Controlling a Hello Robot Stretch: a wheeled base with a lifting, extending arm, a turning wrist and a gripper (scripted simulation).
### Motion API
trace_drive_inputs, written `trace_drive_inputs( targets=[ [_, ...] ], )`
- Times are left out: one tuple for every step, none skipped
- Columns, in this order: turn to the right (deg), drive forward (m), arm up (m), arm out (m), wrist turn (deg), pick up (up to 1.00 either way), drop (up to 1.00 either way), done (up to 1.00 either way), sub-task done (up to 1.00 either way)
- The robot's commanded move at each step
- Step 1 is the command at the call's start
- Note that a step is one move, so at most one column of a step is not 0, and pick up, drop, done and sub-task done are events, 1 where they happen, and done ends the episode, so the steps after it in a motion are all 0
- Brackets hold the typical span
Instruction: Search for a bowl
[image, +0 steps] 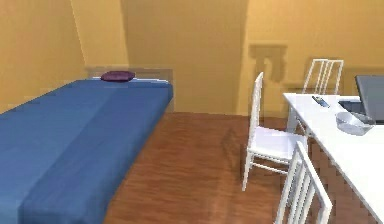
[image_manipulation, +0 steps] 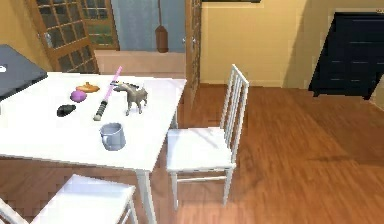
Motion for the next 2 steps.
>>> trace_drive_inputs(
  targets=[
    [0.0, 0.1, 0.0, 0.0, 0.0, 0.0, 0.0, 0.0, 0.0],
    [0.0, 0.6, 0.0, 0.0, 0.0, 0.0, 0.0, 0.0, 0.0]
  ],
)
